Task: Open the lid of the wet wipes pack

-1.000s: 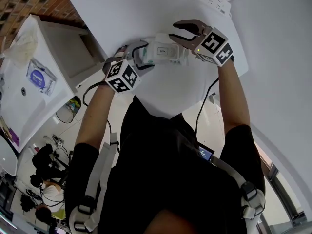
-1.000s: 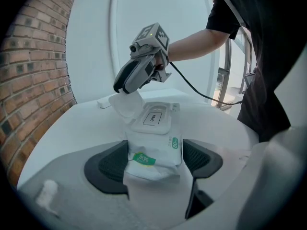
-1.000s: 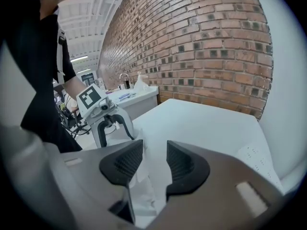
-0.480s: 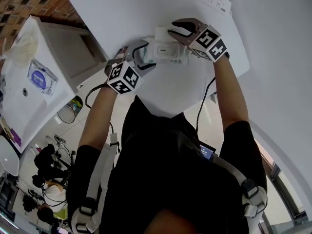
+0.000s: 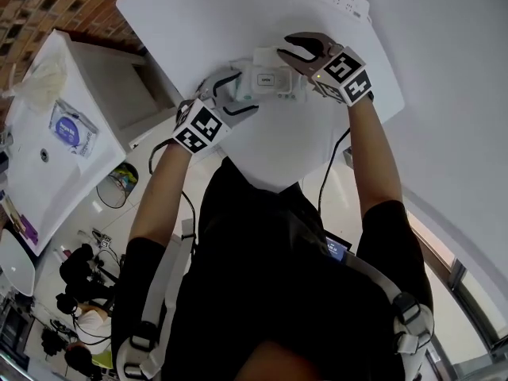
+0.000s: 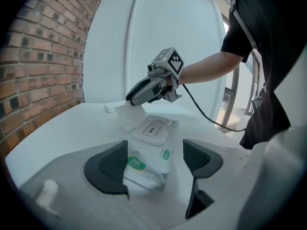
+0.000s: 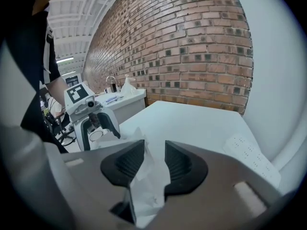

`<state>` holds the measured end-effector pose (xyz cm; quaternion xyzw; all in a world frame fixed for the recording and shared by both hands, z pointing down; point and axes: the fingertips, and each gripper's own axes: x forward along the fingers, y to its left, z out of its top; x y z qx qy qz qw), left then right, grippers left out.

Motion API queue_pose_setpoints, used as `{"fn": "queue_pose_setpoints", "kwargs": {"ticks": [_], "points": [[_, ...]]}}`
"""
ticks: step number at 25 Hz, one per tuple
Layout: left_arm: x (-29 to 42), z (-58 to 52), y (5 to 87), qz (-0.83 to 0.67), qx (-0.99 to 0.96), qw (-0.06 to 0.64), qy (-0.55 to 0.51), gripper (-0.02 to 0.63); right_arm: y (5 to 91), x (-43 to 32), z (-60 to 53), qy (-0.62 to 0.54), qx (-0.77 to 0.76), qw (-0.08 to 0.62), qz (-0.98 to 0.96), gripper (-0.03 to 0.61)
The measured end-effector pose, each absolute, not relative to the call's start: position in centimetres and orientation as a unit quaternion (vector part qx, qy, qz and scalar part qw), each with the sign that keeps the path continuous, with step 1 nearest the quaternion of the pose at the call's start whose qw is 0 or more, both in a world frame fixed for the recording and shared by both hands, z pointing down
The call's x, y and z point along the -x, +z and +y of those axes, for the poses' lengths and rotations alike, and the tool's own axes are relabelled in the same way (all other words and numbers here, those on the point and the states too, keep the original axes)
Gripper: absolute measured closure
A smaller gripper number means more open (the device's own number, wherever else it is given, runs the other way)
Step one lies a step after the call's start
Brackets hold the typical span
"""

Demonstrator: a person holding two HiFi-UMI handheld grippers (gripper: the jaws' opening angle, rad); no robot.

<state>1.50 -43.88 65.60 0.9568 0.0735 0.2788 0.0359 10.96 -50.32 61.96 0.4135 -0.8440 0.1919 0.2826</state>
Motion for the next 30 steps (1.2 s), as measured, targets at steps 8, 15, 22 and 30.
{"fn": "queue_pose_setpoints", "kwargs": {"ticks": [8,15,22,30], "points": [[-0.8,-44.4,61.9,0.037,-0.974,0.070,0.212,0.247,57.7,-12.6,-47.5,0.160,-0.498,0.237,-0.819,0.446],[0.1,-43.5,59.1,0.005,-0.979,0.101,0.175,0.249,54.5,-10.9,-43.3,0.161,-0.524,0.162,-0.820,0.477],[0.1,-40.1,55.7,-0.018,-0.984,0.102,0.145,0.253,51.7,-10.2,-38.3,0.156,-0.556,0.048,-0.815,0.530],[0.4,-33.2,52.4,-0.066,-0.986,0.105,0.109,0.429,49.0,-9.9,-29.9,0.122,-0.536,0.048,-0.834,0.562]]}}
